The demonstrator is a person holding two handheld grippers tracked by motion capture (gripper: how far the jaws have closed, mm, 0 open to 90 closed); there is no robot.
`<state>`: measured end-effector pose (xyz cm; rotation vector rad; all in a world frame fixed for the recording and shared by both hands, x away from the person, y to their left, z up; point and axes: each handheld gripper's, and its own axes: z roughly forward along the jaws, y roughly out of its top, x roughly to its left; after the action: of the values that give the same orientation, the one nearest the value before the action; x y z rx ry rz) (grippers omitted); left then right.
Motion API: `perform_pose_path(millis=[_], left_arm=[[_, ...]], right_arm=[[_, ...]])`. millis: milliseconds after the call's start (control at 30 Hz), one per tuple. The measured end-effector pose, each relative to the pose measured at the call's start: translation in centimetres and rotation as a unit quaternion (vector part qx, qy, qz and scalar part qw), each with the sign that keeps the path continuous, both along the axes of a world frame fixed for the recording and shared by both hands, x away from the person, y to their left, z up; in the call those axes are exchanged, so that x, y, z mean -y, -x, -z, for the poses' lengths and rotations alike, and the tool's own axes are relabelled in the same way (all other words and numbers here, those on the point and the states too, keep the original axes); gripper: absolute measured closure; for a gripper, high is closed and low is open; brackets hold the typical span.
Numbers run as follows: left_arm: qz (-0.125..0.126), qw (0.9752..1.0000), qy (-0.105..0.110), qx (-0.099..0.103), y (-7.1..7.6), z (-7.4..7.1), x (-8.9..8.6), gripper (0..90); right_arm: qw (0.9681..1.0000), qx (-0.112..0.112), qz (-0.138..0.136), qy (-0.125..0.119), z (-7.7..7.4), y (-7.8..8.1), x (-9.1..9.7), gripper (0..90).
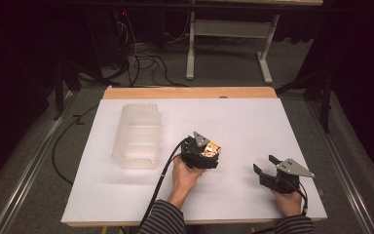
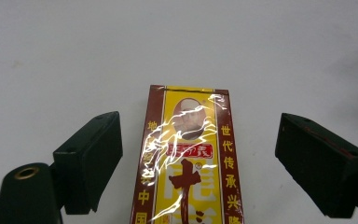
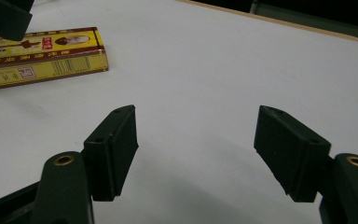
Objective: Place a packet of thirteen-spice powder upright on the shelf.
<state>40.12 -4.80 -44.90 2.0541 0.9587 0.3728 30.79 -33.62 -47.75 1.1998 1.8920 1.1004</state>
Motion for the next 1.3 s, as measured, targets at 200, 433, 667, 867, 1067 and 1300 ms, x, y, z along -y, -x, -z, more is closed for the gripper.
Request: perform_pose_path(millis=[200,433,667,867,1067,1300], left_arm=[[0.003,0.9999,-0.013,-0.006,-0.7,0.0,0.7,15.7],[0.005,0.9994,-0.03,-0.017,-1.5,0.1,1.4,15.6],[0.002,0.9989,-0.038,-0.028,-2.0,0.6,1.8,16.9],[-0.002,0.9979,-0.052,-0.038,-2.4,1.1,2.0,18.4],[-0.005,0.9972,-0.062,-0.042,-2.6,1.5,2.2,20.7],[-0.007,0.9961,-0.074,-0.046,-2.7,1.9,2.4,24.3]], right_arm=[[1.0,0.002,-0.001,0.001,0.0,0.0,0.0,30.7],[1.0,-0.001,0.002,-0.001,0.0,0.0,0.0,30.7],[1.0,-0.001,0.001,0.001,0.0,0.0,0.0,30.7],[1.0,-0.002,0.002,0.002,0.0,0.0,-0.1,30.7],[1.0,-0.003,0.002,0.003,0.0,0.0,-0.1,30.8],[1.0,-0.003,0.001,0.005,0.0,-0.1,-0.1,30.8]])
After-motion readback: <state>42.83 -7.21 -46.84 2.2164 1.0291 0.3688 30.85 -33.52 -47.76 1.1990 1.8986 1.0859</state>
